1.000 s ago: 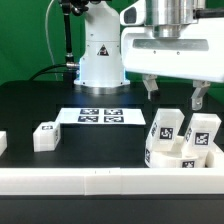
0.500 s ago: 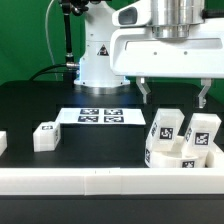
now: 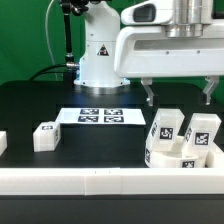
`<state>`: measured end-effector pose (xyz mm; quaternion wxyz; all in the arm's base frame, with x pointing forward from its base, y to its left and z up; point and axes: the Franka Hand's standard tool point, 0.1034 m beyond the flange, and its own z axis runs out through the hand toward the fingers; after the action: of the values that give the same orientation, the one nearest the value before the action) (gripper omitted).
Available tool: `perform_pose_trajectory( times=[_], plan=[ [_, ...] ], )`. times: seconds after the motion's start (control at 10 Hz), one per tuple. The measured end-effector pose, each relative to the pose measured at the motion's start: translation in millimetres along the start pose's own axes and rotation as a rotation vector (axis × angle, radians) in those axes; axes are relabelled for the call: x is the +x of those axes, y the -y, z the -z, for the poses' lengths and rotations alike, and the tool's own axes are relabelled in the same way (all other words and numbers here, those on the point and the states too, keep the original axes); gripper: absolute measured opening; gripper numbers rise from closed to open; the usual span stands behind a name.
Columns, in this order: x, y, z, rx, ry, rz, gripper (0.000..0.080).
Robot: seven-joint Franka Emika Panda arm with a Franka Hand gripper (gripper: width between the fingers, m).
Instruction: Assemble stool
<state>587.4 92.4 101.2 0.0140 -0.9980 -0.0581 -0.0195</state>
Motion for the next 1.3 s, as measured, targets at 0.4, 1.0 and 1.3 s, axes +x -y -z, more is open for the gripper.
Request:
perform_pose_trajectory(
  times=[0.4, 1.0, 1.3],
  plan=[
    [-0.9, -1.9, -0.6, -0.013, 0.008, 0.284, 0.0649],
    [0.3, -8.5, -3.2, -0.057, 0.040, 0.831, 0.0649],
    [0.9, -16.3, -2.8, -0.067, 0.049, 0.991, 0.0649]
  ],
)
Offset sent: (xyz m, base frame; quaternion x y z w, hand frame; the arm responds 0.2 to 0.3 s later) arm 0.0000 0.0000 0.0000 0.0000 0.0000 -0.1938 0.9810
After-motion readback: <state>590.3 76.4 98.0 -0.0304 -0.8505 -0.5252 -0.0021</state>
